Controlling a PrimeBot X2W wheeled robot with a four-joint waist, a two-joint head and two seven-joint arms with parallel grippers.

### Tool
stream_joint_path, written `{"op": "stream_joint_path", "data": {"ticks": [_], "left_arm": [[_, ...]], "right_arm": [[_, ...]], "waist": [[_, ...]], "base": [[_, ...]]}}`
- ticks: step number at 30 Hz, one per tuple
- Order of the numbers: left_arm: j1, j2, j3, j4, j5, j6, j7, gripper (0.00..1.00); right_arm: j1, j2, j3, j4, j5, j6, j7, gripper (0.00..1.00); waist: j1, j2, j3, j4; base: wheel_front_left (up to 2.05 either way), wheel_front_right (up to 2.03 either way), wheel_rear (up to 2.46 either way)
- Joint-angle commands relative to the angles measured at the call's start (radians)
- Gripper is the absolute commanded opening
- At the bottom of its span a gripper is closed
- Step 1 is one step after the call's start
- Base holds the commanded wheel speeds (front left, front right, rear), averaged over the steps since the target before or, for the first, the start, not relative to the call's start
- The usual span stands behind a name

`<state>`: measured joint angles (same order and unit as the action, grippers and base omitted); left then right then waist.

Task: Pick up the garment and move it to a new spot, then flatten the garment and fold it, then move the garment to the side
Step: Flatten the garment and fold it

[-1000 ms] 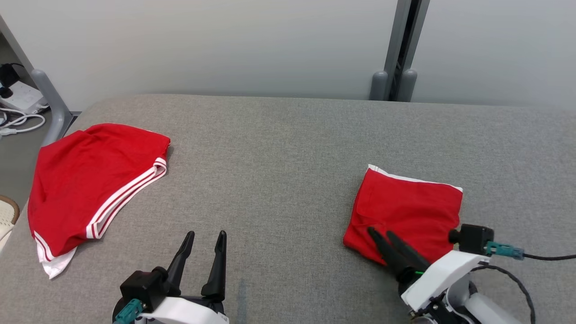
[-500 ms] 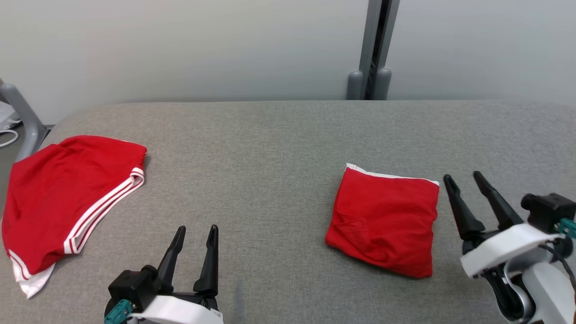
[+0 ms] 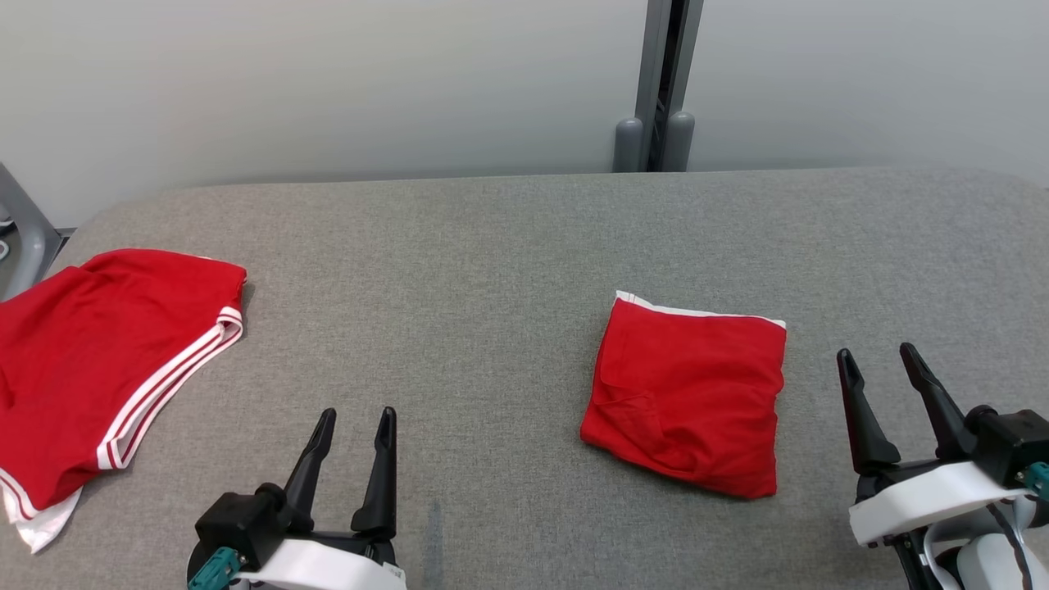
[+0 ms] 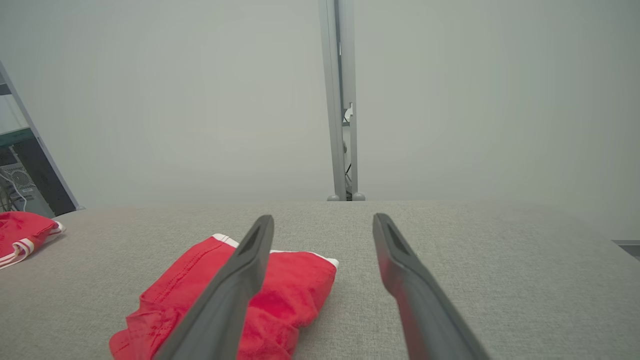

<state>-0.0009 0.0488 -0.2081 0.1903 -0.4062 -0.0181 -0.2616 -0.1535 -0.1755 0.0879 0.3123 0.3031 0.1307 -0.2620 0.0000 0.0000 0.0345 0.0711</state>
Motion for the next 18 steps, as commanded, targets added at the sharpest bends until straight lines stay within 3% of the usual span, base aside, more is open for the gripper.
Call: {"op": "stream_joint_path", "data": {"ticks": [1,7,8,9,10,18], "left_arm": [[0.008,0.004,0.002,-0.003,0.003,-0.005,-0.004,1.00],[0.005,0.004,-0.006,0.002,0.004,-0.005,-0.004,1.00],[0.003,0.004,-0.008,0.003,0.004,-0.006,-0.004,1.00],[0.001,0.004,-0.010,0.004,0.004,-0.005,-0.004,1.00],[-0.002,0.004,-0.013,0.005,0.004,-0.006,-0.004,1.00],[-0.034,0.004,-0.043,0.010,-0.005,-0.007,-0.004,1.00]], "right_arm": [[0.008,-0.001,-0.007,-0.004,-0.008,0.000,-0.005,1.00],[0.012,0.008,-0.015,0.006,-0.027,0.000,-0.005,1.00],[0.011,0.007,-0.013,0.011,-0.026,0.000,-0.005,0.96],[0.008,0.004,-0.012,0.013,-0.032,0.000,-0.005,0.25],[0.003,0.002,-0.006,0.016,-0.035,0.000,-0.005,0.00],[-0.063,-0.024,0.137,0.101,-0.025,0.000,-0.001,0.00]], "waist": [[0.0000,0.0000,0.001,0.001],[0.0000,0.0000,0.007,0.010],[0.0000,0.0000,0.010,0.012],[0.0000,0.0000,0.013,0.015],[0.0000,0.0000,0.017,0.018],[0.0000,0.0000,0.065,0.071]], "base": [[0.00,0.00,0.00],[0.00,0.00,0.00],[0.00,0.00,0.00],[0.00,0.00,0.00],[0.00,0.00,0.00],[0.00,0.00,0.00]]}}
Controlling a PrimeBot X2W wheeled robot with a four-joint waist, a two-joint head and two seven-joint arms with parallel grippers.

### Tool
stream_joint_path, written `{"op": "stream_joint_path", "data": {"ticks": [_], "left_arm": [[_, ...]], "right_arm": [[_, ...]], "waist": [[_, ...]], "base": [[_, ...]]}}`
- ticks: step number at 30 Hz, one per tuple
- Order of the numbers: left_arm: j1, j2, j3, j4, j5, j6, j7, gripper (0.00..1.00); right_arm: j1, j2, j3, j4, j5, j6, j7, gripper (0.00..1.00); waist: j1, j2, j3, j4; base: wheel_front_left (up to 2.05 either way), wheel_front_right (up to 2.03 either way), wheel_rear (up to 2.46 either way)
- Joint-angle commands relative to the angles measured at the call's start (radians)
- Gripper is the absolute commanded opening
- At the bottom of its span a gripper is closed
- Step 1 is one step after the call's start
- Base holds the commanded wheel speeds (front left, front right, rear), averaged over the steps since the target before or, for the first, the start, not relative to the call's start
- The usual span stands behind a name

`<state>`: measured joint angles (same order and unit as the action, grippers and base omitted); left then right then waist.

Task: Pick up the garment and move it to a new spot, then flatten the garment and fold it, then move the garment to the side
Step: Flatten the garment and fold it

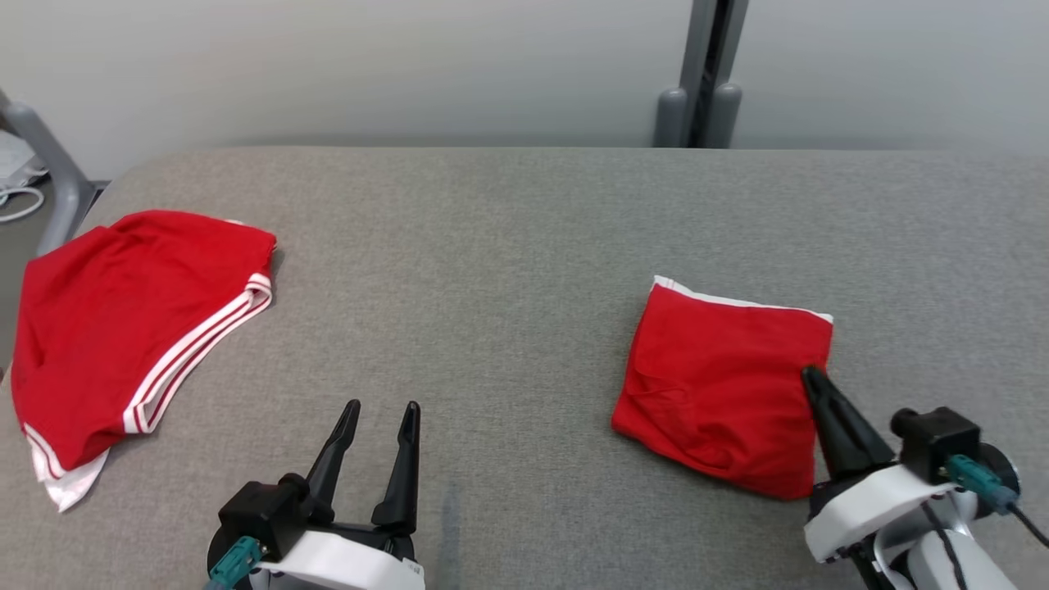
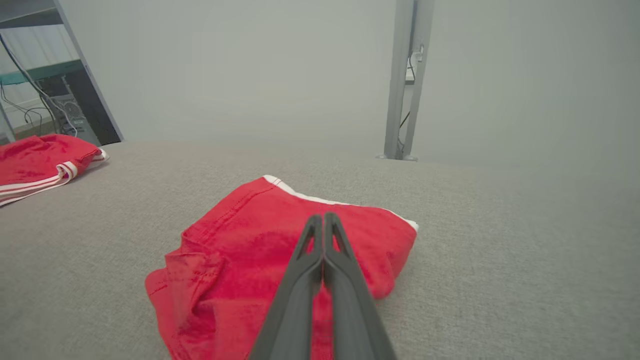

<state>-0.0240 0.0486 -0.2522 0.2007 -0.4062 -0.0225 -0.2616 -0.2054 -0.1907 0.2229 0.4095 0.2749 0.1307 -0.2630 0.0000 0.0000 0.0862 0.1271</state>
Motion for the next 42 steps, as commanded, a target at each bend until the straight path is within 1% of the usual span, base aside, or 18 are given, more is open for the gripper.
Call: {"op": "stream_joint_path", "data": {"ticks": [1,10,12,15,22,27,31,35,38,42], "left_arm": [[-0.014,0.004,-0.004,0.001,-0.007,-0.002,-0.004,1.00],[-0.032,0.004,-0.019,0.007,-0.012,0.006,-0.004,1.00],[-0.033,0.004,-0.022,0.007,-0.015,0.008,-0.004,1.00],[-0.037,0.004,-0.027,0.003,-0.019,0.012,-0.004,1.00],[-0.035,0.004,-0.031,0.002,-0.022,0.014,-0.004,1.00],[-0.031,0.004,-0.029,0.007,-0.022,0.015,-0.004,1.00],[-0.033,0.004,-0.029,0.008,-0.023,0.016,-0.004,1.00],[-0.035,0.004,-0.030,0.008,-0.023,0.014,-0.004,1.00],[-0.034,0.004,-0.028,0.010,-0.022,0.014,-0.004,1.00],[-0.022,0.004,-0.021,0.015,-0.019,0.013,-0.004,1.00]], "right_arm": [[-0.025,-0.014,0.026,0.024,0.003,0.000,0.001,0.00],[-0.124,-0.035,0.181,0.204,0.059,0.000,0.013,0.00],[-0.130,-0.037,0.195,0.221,0.065,0.000,0.013,0.00],[-0.150,-0.039,0.248,0.261,0.096,0.000,0.008,0.00],[-0.165,-0.034,0.327,0.268,0.123,0.000,0.000,0.00],[-0.170,-0.017,0.377,0.249,0.137,0.000,-0.003,0.00],[-0.165,-0.008,0.399,0.228,0.142,0.000,-0.003,0.00],[-0.159,-0.004,0.438,0.237,0.157,0.000,-0.004,0.00],[-0.163,0.002,0.493,0.242,0.195,0.000,-0.004,0.00],[-0.187,-0.009,0.548,0.226,0.260,0.000,-0.004,0.00]], "waist": [[0.0000,0.0000,0.019,0.024],[0.0000,0.0000,0.054,0.095],[0.0000,0.0000,0.056,0.102],[0.0000,0.0000,0.061,0.119],[0.0000,0.0000,0.063,0.130],[0.0000,0.0000,0.058,0.130],[0.0000,0.0000,0.056,0.128],[0.0000,0.0000,0.055,0.126],[0.0000,0.0000,0.052,0.123],[0.0000,0.0000,0.036,0.108]], "base": [[0.00,0.00,0.00],[0.00,0.00,0.00],[0.00,0.00,0.00],[0.00,0.00,0.00],[0.00,0.00,0.00],[0.00,0.00,0.00],[0.00,0.00,0.00],[0.00,0.00,0.00],[0.00,0.00,0.00],[0.00,0.00,0.00]]}}
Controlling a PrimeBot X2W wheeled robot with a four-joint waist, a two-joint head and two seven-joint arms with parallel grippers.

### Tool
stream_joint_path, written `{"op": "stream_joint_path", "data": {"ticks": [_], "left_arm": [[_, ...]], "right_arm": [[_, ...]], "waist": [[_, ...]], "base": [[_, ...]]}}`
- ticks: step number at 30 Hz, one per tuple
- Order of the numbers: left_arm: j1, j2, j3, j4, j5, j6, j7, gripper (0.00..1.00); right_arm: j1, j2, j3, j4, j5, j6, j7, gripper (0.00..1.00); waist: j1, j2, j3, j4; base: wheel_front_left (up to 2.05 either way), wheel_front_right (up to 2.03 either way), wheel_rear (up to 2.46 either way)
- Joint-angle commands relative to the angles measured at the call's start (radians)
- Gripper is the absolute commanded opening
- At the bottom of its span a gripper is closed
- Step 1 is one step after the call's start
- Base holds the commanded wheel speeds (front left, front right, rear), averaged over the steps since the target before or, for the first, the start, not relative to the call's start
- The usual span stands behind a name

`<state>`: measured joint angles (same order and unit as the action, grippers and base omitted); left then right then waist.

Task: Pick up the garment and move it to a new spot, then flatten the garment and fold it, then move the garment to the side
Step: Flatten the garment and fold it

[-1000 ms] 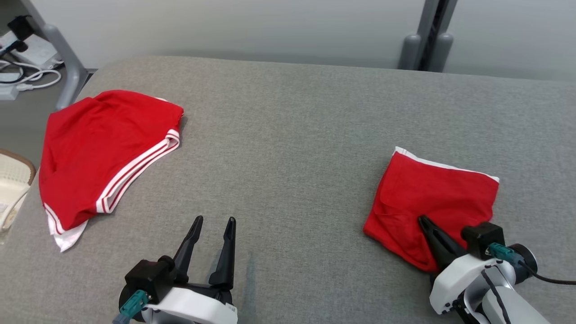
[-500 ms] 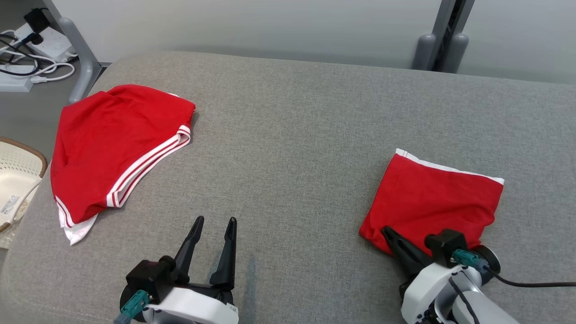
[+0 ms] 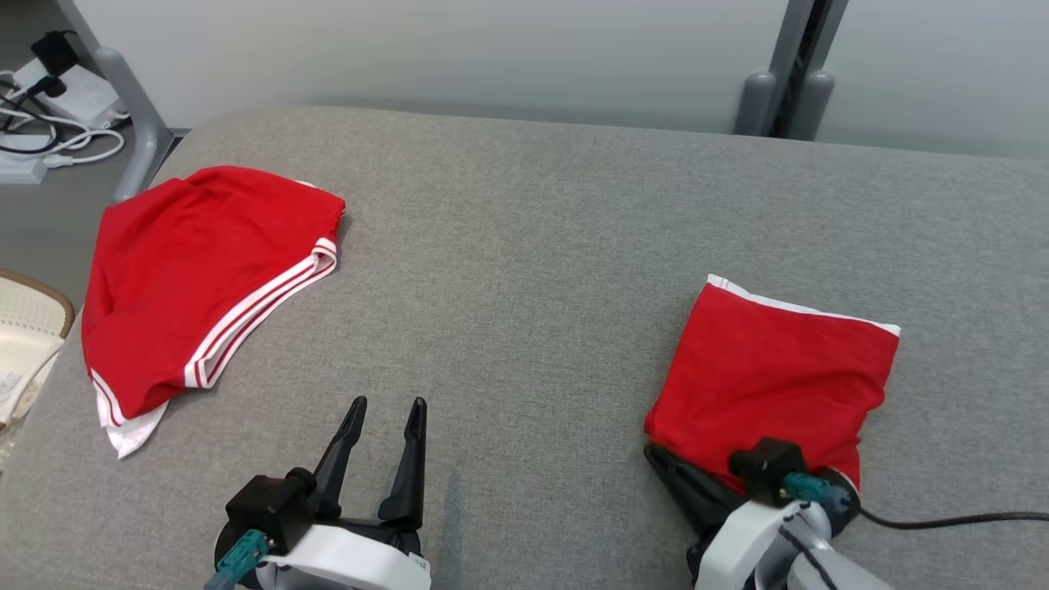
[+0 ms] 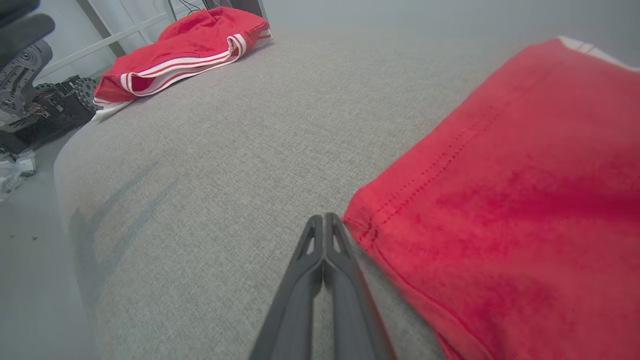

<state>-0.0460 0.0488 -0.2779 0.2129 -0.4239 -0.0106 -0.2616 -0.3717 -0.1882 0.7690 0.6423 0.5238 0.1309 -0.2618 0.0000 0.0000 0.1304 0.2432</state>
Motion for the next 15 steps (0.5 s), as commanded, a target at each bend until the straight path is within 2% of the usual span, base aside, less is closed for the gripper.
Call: {"op": "stream_joint_path", "data": {"ticks": [1,8,15], "left_arm": [[0.005,0.004,0.007,0.003,0.000,0.000,-0.004,1.00],[0.014,0.004,0.030,0.000,0.011,-0.007,-0.004,1.00],[0.022,0.004,0.064,-0.011,0.017,-0.010,-0.004,1.00]], "right_arm": [[-0.024,-0.016,0.006,-0.014,0.022,0.000,-0.005,0.00],[-0.019,-0.050,-0.082,-0.113,0.066,0.000,-0.005,0.00],[0.025,-0.095,-0.285,-0.212,-0.035,0.000,-0.003,0.00]], "waist": [[0.0000,0.0000,-0.013,-0.015],[0.0000,0.0000,-0.049,-0.081],[0.0000,0.0000,-0.083,-0.167]], "base": [[0.00,0.00,0.00],[0.00,0.00,0.00],[0.00,0.00,0.00]]}}
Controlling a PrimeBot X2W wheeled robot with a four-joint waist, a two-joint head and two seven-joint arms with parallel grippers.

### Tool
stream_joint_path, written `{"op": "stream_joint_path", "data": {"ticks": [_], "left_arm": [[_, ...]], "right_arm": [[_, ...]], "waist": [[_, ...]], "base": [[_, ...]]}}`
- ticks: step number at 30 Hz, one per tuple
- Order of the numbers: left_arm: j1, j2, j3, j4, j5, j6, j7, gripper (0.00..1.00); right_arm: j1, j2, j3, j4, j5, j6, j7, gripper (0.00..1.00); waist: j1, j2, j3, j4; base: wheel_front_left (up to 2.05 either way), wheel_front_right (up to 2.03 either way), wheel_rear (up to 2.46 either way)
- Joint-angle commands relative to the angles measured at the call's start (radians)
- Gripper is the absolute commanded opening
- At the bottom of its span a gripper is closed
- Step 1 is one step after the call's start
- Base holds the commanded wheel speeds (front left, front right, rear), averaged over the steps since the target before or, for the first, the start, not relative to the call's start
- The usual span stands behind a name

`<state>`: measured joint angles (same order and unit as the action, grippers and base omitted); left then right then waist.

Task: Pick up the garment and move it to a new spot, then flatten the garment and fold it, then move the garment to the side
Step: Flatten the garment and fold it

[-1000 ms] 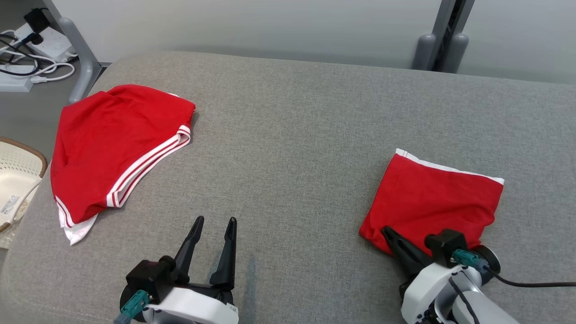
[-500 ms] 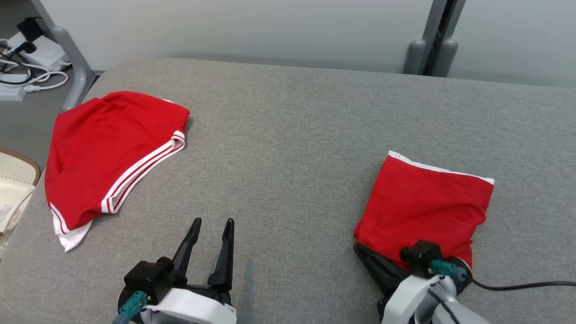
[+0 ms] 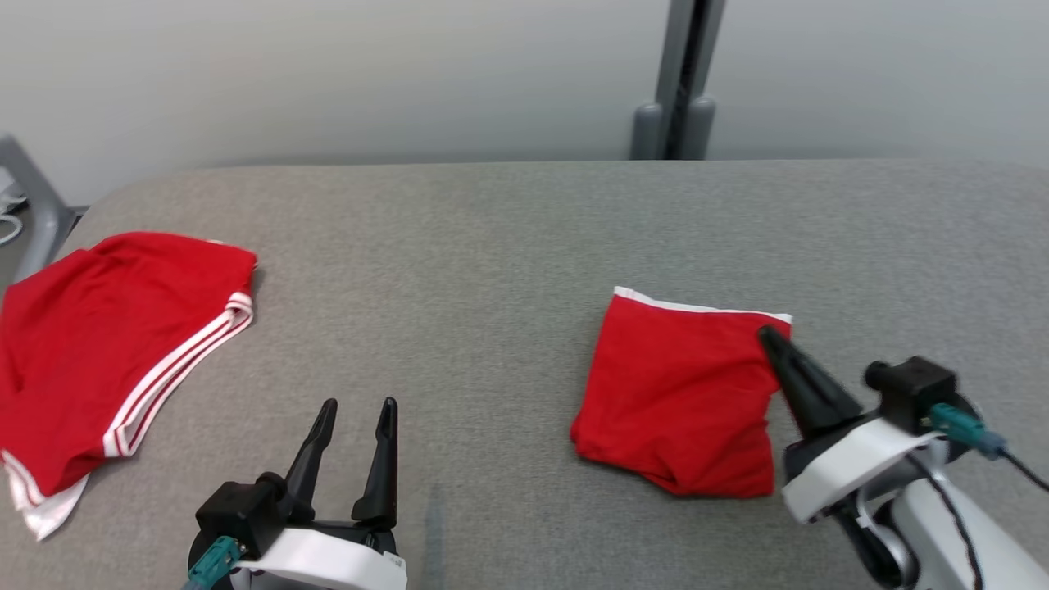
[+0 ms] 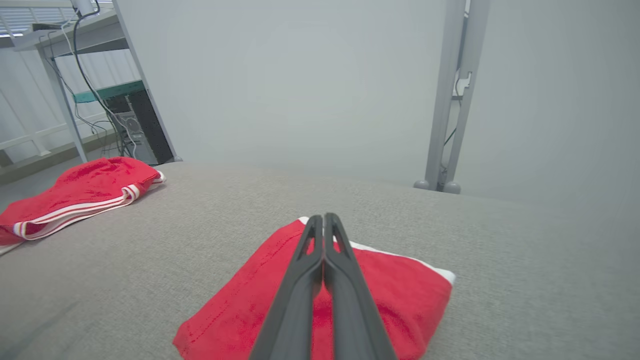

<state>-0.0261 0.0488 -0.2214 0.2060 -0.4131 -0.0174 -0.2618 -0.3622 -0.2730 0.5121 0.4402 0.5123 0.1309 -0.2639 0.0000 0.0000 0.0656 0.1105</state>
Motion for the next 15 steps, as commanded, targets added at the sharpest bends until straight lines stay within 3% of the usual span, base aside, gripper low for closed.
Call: {"op": "stream_joint_path", "data": {"ticks": [1,10,15], "left_arm": [[0.004,0.004,0.013,-0.006,0.008,-0.004,-0.004,1.00],[-0.004,0.004,0.052,-0.021,0.010,-0.007,-0.004,1.00],[0.004,0.004,0.062,-0.024,0.013,-0.010,-0.004,1.00]], "right_arm": [[0.025,-0.013,-0.063,-0.022,-0.045,0.000,-0.001,0.00],[0.127,0.016,-0.352,-0.130,-0.211,0.000,-0.001,0.00],[0.186,0.052,-0.438,-0.170,-0.260,0.000,-0.001,0.00]], "waist": [[0.0000,0.0000,-0.022,-0.046],[0.0000,0.0000,-0.025,-0.111],[0.0000,0.0000,-0.026,-0.123]], "base": [[0.00,0.00,0.00],[0.00,0.00,0.00],[0.00,0.00,0.00]]}}
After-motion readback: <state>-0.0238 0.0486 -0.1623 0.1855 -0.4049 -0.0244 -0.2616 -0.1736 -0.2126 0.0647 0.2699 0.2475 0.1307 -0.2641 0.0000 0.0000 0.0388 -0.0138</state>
